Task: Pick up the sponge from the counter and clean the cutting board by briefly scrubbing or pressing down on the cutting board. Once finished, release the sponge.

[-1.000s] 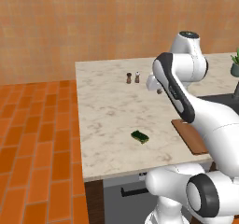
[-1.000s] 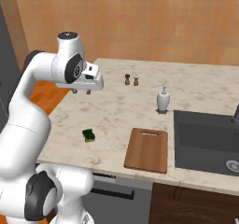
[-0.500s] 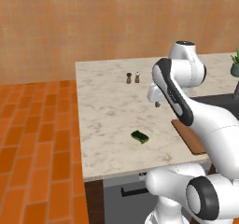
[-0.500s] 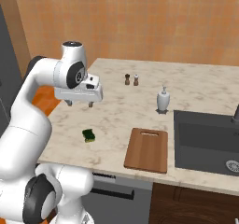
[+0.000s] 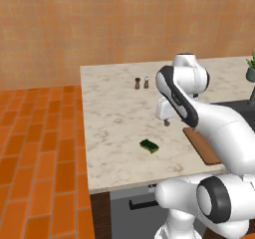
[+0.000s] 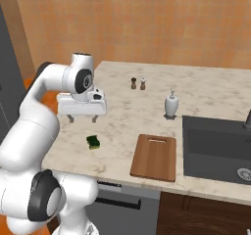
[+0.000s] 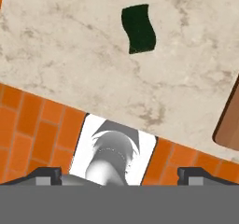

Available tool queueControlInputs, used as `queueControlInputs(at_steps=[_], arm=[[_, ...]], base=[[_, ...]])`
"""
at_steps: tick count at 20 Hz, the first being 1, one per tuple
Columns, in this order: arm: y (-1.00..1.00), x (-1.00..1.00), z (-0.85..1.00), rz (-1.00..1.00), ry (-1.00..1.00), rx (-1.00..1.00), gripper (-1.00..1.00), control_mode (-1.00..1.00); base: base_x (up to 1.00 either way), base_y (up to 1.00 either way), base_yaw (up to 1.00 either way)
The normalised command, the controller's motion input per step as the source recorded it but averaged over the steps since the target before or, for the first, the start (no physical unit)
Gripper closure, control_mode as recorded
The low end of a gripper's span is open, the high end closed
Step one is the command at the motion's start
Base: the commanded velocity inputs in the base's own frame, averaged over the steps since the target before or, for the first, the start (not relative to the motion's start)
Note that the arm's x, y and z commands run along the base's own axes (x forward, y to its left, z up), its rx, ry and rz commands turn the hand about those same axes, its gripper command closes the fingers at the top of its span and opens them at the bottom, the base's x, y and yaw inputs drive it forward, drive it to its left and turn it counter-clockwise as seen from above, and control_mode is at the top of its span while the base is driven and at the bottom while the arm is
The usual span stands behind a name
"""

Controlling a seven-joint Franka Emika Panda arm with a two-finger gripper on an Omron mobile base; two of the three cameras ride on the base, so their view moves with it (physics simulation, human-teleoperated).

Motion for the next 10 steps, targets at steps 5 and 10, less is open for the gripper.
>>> queueControlInputs(at_steps=[5, 10], arm=[[0.23, 0.00, -0.31, 0.13, 0.18, 0.00, -1.00, -1.00], [0.27, -0.02, -0.27, 0.06, 0.03, 0.01, -1.00, -1.00]], base=[[0.00, 0.00, 0.00], [0.00, 0.00, 0.00]])
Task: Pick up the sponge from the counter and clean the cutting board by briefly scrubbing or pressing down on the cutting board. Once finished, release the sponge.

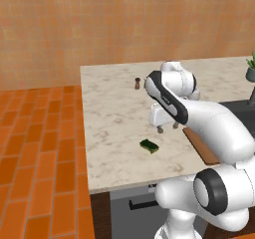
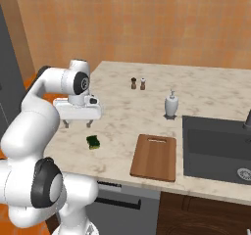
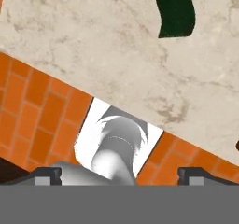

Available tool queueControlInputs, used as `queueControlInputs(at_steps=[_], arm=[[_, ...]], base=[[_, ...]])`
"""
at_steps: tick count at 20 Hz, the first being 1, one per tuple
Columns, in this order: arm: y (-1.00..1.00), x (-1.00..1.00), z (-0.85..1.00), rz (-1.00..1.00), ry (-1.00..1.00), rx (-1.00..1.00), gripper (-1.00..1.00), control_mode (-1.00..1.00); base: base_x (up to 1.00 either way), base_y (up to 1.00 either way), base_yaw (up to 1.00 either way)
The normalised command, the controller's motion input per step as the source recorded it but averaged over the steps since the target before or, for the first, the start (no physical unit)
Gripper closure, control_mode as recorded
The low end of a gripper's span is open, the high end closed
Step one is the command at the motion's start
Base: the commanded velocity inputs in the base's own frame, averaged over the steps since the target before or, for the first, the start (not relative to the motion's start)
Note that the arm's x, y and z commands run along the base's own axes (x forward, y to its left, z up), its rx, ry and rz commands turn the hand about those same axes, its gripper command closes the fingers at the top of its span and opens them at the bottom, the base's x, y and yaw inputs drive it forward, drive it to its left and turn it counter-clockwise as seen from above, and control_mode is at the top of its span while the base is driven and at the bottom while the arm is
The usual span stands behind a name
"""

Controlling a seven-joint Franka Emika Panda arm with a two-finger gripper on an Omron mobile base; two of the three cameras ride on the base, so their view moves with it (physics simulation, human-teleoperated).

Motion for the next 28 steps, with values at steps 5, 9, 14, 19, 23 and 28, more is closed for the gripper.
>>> queueControlInputs(at_steps=[5, 9, 14, 19, 23, 28], arm=[[0.12, 0.01, -0.64, 0.00, -0.02, 0.10, -1.00, -1.00], [0.00, 0.04, -0.06, 0.00, -0.03, 0.03, -1.00, -1.00], [0.00, 0.12, -0.01, 0.07, -0.04, 0.00, -1.00, -1.00], [-0.01, 0.37, 0.00, 0.14, -0.11, 0.00, -1.00, -1.00], [0.00, 0.32, -0.06, 0.10, -0.05, 0.00, -1.00, -1.00], [0.00, 0.12, -0.18, 0.02, 0.00, 0.00, -1.00, -1.00]], base=[[0.00, 0.00, 0.00], [0.00, 0.00, 0.00], [0.00, 0.00, 0.00], [0.00, 0.00, 0.00], [0.00, 0.00, 0.00], [0.00, 0.00, 0.00]])
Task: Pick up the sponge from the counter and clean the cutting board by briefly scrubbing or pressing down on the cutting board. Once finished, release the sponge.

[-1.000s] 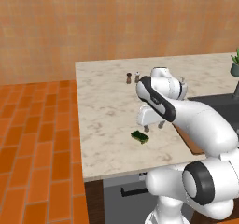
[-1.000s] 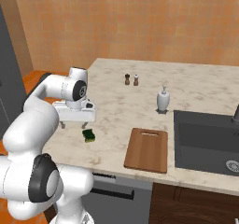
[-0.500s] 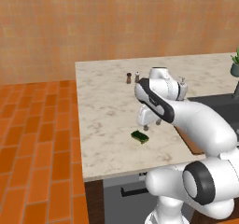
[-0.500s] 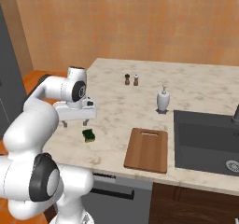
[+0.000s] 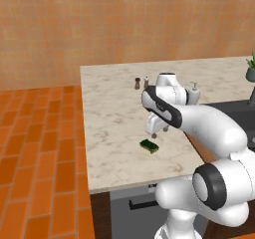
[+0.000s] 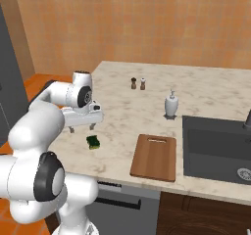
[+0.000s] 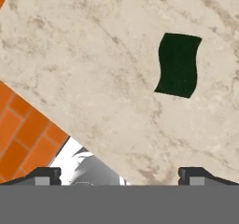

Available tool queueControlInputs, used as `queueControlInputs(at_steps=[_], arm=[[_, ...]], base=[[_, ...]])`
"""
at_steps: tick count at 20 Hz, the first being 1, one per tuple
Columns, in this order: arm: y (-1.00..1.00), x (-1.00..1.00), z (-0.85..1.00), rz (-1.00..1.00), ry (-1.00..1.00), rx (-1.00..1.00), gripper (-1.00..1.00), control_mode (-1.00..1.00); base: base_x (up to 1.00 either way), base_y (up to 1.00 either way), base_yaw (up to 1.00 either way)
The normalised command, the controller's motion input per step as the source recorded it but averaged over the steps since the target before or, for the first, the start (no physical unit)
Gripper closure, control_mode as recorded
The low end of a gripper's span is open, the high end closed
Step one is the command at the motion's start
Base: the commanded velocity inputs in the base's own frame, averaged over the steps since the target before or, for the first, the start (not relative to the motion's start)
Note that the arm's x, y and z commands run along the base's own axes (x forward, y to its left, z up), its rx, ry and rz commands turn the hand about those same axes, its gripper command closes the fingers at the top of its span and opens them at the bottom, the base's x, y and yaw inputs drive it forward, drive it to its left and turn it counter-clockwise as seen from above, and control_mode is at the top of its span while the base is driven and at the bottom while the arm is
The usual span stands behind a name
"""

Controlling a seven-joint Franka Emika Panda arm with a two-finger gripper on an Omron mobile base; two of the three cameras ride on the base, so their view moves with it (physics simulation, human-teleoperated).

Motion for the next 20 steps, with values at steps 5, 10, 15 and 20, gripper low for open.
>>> queueControlInputs(at_steps=[5, 10, 15, 20], arm=[[0.00, 0.11, -0.18, 0.00, 0.00, 0.00, -1.00, -1.00], [0.00, 0.08, -0.25, 0.00, 0.00, 0.00, -1.00, -1.00], [0.00, 0.25, -0.27, 0.00, 0.00, 0.00, -1.00, -1.00], [0.00, 0.27, -0.38, 0.00, 0.00, 0.00, -1.00, -1.00]], base=[[0.00, 0.00, 0.00], [0.00, 0.00, 0.00], [0.00, 0.00, 0.00], [0.00, 0.00, 0.00]])
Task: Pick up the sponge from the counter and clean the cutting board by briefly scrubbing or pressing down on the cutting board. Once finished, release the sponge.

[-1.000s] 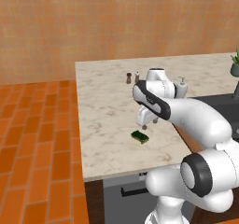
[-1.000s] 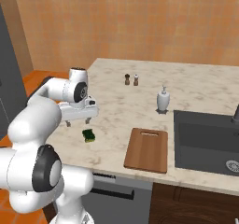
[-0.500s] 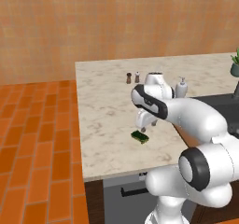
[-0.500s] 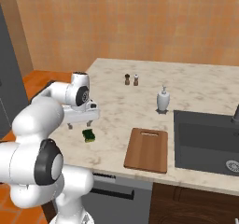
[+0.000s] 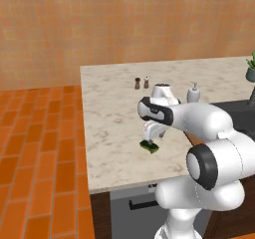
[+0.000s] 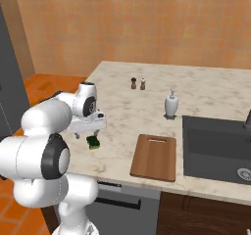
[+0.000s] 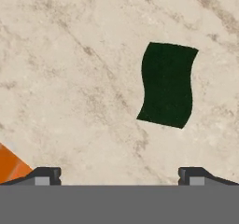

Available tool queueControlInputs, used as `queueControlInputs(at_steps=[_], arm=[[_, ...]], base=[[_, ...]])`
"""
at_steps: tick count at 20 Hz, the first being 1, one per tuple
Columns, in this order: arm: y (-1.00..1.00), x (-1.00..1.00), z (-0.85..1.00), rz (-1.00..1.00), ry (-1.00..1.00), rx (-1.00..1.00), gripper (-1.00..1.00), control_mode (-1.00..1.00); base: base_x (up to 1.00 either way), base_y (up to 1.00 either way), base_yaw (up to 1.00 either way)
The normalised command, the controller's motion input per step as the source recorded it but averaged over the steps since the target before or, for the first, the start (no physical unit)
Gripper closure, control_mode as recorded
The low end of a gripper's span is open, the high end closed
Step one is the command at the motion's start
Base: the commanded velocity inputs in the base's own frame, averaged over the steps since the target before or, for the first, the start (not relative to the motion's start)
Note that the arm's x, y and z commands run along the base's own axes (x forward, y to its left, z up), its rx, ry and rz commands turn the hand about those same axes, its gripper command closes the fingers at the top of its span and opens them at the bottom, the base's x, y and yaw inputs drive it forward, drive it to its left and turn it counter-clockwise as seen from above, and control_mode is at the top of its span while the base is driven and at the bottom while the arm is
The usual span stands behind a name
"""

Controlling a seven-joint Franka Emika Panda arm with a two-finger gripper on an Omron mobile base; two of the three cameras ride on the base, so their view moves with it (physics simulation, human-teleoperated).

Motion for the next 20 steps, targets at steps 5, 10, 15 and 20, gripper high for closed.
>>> queueControlInputs(at_steps=[5, 10, 15, 20], arm=[[0.05, 0.12, -0.20, 0.00, 0.00, 0.00, -1.00, -1.00], [0.05, 0.00, -0.15, -0.01, 0.00, 0.00, -1.00, -1.00], [0.00, 0.00, -0.14, -0.03, 0.00, 0.00, -1.00, -1.00], [0.00, 0.06, -0.11, -0.02, -0.02, 0.00, -1.00, -1.00]], base=[[0.00, 0.00, 0.00], [0.00, 0.00, 0.00], [0.00, 0.00, 0.00], [0.00, 0.00, 0.00]])
